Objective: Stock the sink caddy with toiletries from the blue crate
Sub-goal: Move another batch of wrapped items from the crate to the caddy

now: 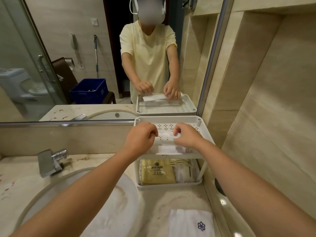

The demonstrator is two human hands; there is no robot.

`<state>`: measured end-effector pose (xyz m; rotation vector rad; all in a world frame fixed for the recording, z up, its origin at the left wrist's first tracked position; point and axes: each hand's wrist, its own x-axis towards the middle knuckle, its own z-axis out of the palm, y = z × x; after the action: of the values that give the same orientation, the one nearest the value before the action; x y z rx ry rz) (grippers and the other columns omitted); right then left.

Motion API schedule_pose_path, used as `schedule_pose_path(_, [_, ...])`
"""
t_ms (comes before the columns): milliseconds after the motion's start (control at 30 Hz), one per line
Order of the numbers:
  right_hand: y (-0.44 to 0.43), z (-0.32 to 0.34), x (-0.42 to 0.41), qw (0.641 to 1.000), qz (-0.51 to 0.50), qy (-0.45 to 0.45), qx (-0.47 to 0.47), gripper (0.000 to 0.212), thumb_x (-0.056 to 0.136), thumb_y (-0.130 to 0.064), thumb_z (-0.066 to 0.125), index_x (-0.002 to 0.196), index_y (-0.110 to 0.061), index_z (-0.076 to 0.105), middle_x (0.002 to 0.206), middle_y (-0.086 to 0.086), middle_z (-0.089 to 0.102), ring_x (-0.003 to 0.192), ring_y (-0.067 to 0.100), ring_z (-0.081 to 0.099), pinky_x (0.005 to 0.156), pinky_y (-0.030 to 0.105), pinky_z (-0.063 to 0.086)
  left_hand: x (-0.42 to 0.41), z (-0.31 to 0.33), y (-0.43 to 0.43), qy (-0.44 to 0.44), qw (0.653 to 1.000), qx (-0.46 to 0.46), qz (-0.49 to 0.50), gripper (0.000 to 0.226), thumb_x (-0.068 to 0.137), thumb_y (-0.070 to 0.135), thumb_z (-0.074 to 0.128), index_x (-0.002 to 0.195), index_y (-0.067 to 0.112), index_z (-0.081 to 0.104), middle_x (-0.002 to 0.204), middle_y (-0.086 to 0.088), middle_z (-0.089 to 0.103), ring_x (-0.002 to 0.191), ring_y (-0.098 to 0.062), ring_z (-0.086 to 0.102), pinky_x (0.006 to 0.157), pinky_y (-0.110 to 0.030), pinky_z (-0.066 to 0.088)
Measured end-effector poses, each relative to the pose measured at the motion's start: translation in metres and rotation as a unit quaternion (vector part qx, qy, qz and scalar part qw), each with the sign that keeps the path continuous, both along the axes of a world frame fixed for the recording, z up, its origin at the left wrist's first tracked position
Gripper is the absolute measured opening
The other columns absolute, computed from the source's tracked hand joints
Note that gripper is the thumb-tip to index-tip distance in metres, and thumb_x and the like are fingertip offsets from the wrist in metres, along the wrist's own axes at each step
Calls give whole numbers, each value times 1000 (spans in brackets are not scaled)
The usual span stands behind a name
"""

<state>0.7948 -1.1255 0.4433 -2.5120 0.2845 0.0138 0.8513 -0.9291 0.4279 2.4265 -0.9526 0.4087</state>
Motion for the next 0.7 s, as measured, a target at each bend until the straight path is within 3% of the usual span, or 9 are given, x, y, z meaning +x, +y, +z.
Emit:
schedule_pose_path(67, [4, 1, -1, 1000, 23, 13, -14, 20, 68, -15, 62, 79, -30, 54, 90, -12, 59, 83, 18, 59, 69, 35, 49, 1, -2, 1, -19, 1000, 17, 6, 18, 89, 14, 55, 100, 22, 68, 99, 7, 62, 96, -14, 55, 80, -31, 47])
schedule_pose_path(133, [7, 1, -2, 999, 36, 24, -30, 20, 68, -15, 60, 79, -32, 56, 89, -13, 59, 81, 15, 58, 63, 30, 44, 2, -6, -1, 17, 998, 61, 11, 27, 94, 24, 53, 118, 23, 63, 118, 3, 60, 113, -17, 51, 94, -32, 42])
schedule_pose_path(200, [9, -2, -3, 999, 39, 26, -26, 21, 70, -14, 56, 79, -33, 61, 93, -15, 61, 87, 13, 58, 71, 31, 48, 2, -12, -4, 59, 992, 109, 13, 35, 99, 30, 46, 131, 22, 56, 130, 0, 58, 122, -20, 50, 101, -36, 41])
schedule_pose_path(300, [12, -8, -3, 999, 33, 29, -7, 25, 78, -12, 51, 81, -32, 65, 100, -13, 64, 97, 13, 59, 86, 37, 51, 1, -18, -7, 87, 983, 160, 27, 37, 101, 29, 39, 133, 24, 55, 128, -1, 62, 116, -23, 56, 96, -38, 47])
schedule_pose_path(400, [12, -13, -4, 1000, 19, 22, -5, 26, 84, -10, 48, 84, -31, 64, 99, -10, 63, 93, 14, 59, 86, 38, 52, -1, -18, -11, 106, 978, 173, 42, 35, 99, 25, 38, 124, 26, 62, 120, 1, 66, 105, -22, 61, 87, -38, 52])
schedule_pose_path(533, [13, -13, -7, 999, 25, 15, -22, 26, 83, -10, 46, 84, -31, 61, 93, -12, 61, 89, 15, 60, 81, 39, 54, -1, -16, -13, 133, 977, 158, 44, 34, 98, 23, 42, 125, 26, 62, 120, 3, 66, 103, -19, 63, 86, -38, 53])
schedule_pose_path(700, [15, -8, -12, 997, 46, 11, -67, 23, 82, -14, 53, 92, -32, 61, 111, -6, 62, 99, 19, 59, 84, 39, 52, -2, -14, -9, 121, 981, 141, 56, 33, 98, 30, 46, 129, 26, 59, 128, 3, 62, 112, -18, 60, 92, -36, 50])
